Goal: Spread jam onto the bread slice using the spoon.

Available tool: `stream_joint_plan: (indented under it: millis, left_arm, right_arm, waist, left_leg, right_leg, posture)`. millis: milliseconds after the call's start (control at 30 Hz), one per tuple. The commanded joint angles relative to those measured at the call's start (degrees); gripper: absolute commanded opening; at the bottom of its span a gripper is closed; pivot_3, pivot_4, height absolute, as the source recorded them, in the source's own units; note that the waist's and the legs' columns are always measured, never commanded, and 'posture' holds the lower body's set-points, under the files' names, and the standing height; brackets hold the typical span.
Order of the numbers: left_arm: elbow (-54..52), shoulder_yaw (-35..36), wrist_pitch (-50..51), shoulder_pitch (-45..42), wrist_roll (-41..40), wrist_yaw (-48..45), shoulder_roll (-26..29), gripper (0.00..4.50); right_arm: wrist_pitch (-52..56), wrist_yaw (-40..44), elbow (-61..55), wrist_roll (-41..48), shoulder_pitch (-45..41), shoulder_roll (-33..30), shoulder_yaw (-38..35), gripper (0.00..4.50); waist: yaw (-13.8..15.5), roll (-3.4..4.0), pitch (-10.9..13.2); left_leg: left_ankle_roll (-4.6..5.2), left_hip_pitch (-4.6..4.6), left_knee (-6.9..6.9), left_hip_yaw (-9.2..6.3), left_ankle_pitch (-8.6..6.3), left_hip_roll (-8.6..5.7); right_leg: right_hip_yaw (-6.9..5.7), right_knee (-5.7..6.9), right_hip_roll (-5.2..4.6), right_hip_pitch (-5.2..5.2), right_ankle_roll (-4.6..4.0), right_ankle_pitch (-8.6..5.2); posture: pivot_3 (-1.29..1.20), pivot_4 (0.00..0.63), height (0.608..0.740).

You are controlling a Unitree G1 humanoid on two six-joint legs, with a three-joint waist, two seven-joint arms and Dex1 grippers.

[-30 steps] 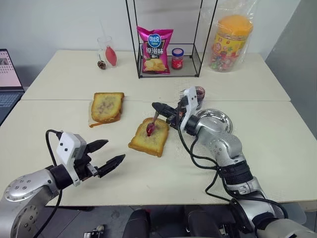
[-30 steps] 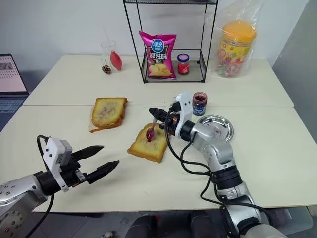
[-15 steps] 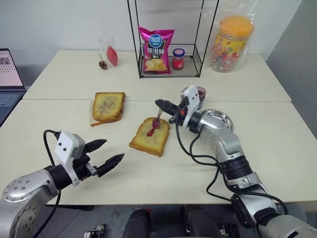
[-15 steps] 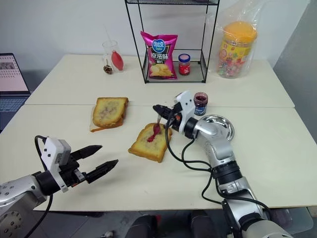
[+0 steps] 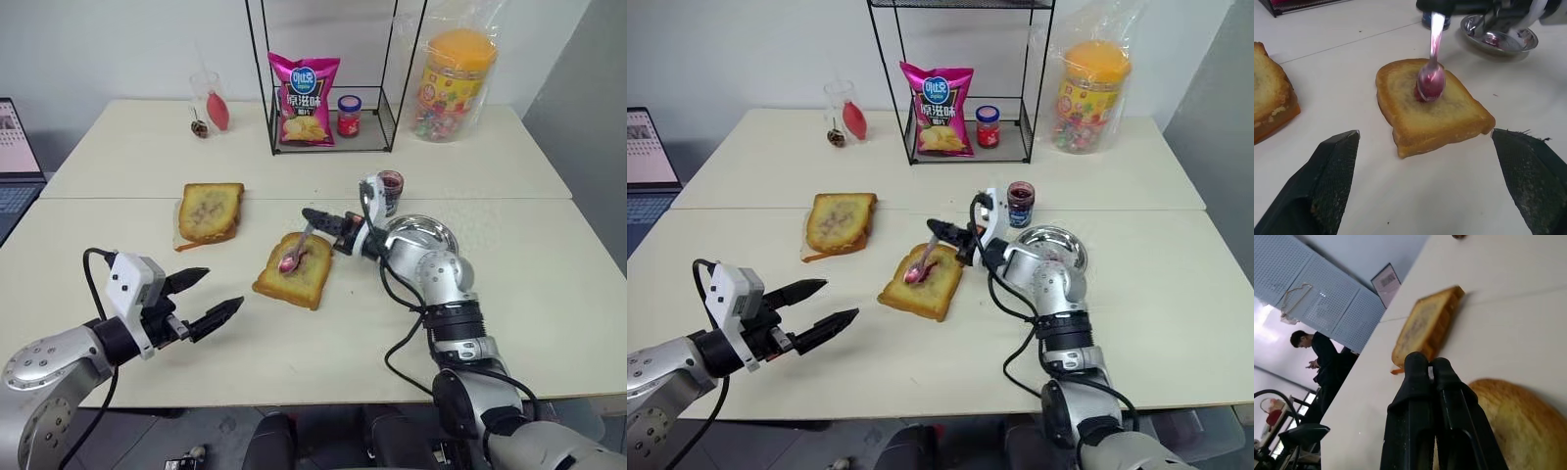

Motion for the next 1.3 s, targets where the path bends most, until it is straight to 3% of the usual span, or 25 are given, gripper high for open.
stream_joint_plan:
  millis: [33,433,767,1033,1300]
  left_arm:
    - [-0.46,0.09,-1.29,-0.42,0.12,-0.13,0.71,4.50]
    - [1.43,-1.60,-3.61,-0.84,1.36,-1.06,0.47,4.50]
    - [3.66,-2.22,-5.27,-1.93,2.25,-2.29,0.99,4.50]
    - [4.06,-2.75,-5.94,-2.05,2.83,-2.72,0.82,4.50]
    - [5.28,-3.77,-6.69,-2.88,3.54,-2.96,0.64,4.50]
  right_arm:
    - [-5.44,0.19,3.73,-2.78,-1.13,-0.53,-0.82,0.01]
    - [-18.18,7.47,12.18,-10.74,-6.70,-9.10,0.99,0.01]
    - [-1.41,4.22,2.32,2.68,-5.76,-4.07,-6.13,0.01]
    - [-3.64,4.94,1.90,-2.85,-0.02,-3.53,-0.65,0.01]
    - [-3.19,7.68,1.35,-4.04,0.64,-10.07,-0.45,0.01]
  waist:
    - [0.10,0.00,0.00]
    - [0.08,0.00,0.00]
    - [0.02,0.01,0.00]
    - [0.03,0.02,0.01]
    - [0.26,0.00,0.00]
  left_leg:
    - [0.00,-0.01,0.01,0.01,0.00,-0.01]
    - [0.00,0.08,0.02,-0.02,0.00,-0.05]
    - [0.00,0.04,-0.04,-0.03,0.00,0.01]
    - [0.00,-0.01,-0.04,0.02,0.00,0.00]
    - [0.00,0.01,0.00,0.00,0.00,-0.03]
  right_leg:
    - [0.00,-0.01,-0.01,0.00,0.00,0.00]
    - [-0.01,-0.02,-0.02,0.13,0.03,0.01]
    - [-0.02,-0.01,0.01,0.06,0.00,0.01]
    - [0.01,-0.04,0.00,0.00,0.00,0.00]
    - [-0.01,-0.02,-0.01,0.04,0.01,0.00]
  posture:
    - [0.00,0.150,0.740]
    - [0.00,0.150,0.740]
    - [0.00,0.150,0.740]
    - [0.00,0.150,0.740]
    - [0.00,0.150,0.740]
